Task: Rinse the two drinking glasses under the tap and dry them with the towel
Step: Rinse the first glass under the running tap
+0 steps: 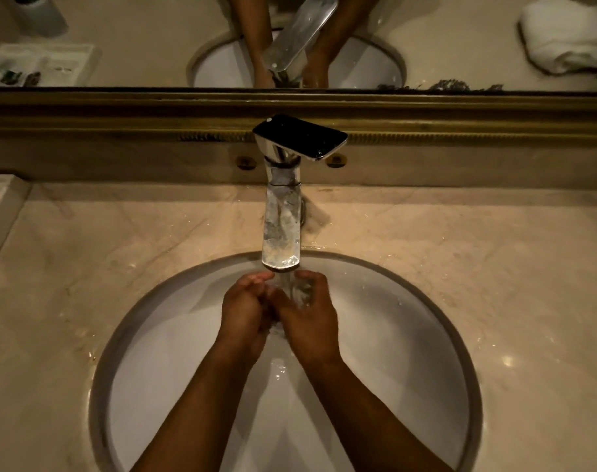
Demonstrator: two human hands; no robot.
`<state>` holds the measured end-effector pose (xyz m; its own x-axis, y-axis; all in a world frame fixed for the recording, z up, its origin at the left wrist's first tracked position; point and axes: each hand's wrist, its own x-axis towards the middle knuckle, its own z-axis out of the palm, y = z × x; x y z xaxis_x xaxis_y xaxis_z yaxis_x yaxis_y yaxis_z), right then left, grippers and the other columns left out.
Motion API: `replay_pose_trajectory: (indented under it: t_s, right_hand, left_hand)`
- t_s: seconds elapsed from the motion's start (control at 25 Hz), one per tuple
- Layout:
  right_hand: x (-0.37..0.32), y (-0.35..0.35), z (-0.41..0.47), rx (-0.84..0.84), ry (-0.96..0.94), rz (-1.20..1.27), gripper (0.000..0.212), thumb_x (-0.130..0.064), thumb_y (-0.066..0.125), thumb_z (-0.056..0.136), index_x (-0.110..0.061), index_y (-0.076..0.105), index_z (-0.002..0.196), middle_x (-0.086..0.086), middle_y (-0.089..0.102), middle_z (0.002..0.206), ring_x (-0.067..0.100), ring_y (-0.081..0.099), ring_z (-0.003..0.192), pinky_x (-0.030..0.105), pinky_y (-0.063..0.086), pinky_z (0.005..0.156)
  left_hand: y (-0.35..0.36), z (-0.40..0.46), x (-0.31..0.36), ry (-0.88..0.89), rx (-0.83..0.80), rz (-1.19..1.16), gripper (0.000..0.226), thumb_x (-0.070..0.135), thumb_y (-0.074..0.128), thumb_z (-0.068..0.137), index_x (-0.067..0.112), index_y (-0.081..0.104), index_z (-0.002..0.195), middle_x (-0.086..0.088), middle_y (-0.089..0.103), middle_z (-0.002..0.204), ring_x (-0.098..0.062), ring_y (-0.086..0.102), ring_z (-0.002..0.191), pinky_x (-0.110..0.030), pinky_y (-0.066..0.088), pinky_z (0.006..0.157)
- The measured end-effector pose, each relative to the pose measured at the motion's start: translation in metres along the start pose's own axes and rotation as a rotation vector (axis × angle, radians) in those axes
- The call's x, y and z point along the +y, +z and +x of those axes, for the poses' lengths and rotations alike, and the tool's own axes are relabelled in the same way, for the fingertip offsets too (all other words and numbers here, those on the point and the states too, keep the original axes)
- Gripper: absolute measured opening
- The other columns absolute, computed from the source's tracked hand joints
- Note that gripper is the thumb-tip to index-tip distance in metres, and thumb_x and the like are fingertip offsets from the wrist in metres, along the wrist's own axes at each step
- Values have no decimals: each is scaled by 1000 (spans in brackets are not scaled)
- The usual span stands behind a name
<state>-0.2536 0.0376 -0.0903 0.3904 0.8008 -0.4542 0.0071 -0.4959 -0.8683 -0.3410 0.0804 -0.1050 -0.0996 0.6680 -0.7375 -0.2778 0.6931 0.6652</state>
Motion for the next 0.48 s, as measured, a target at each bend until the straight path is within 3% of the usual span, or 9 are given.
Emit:
replay_pose_trajectory:
  t_s: [0.12, 0.2, 0.28, 0.32, 0.4, 0.48]
  right_hand:
    - [-2, -11, 5, 84, 209, 398, 29, -41, 67, 89, -25, 62, 113, 2, 73, 108, 19, 71, 91, 32, 60, 73]
    - [3, -22, 12, -58, 425, 805, 40, -47, 56, 93, -16, 67, 117, 14, 75, 109, 32, 73, 96, 44, 61, 73]
    - [4, -30, 16, -132, 550, 1043, 48, -47, 52, 94, -10, 66, 123, 20, 72, 113, 35, 71, 102, 43, 60, 72]
    - [6, -29, 15, -158, 589, 1054, 49, -45, 52, 94, -9, 66, 124, 21, 72, 113, 35, 71, 101, 41, 60, 71]
    - [10, -23, 13, -214, 634, 1002, 44, -38, 51, 94, -7, 66, 121, 21, 73, 108, 32, 73, 93, 37, 60, 68]
    - [12, -20, 13, -226, 652, 838, 40, -37, 49, 94, -8, 69, 112, 17, 76, 99, 27, 73, 81, 32, 57, 62]
  left_hand:
    - [-10, -8, 15, 96, -262, -2, 27, 6, 47, 100, 4, 66, 118, -20, 77, 104, -32, 74, 91, -42, 56, 83]
    - [-13, -7, 18, 293, -202, 335, 23, 5, 56, 97, 11, 69, 114, -11, 77, 95, -18, 72, 83, -26, 55, 71]
    - [-11, -10, 13, 371, -176, 522, 20, 5, 63, 94, 18, 70, 107, 0, 75, 90, -1, 70, 79, -11, 51, 65]
    - [-7, -13, 10, 337, -227, 519, 20, 6, 64, 94, 19, 71, 107, 2, 77, 92, 0, 72, 83, -12, 53, 69]
    - [-1, -13, 1, 221, -325, 438, 21, 12, 63, 94, 16, 75, 111, -5, 80, 104, -18, 75, 102, -30, 59, 86]
    - [1, -14, 0, 140, -347, 293, 25, 9, 62, 90, 13, 77, 109, -15, 78, 109, -35, 72, 108, -46, 55, 95]
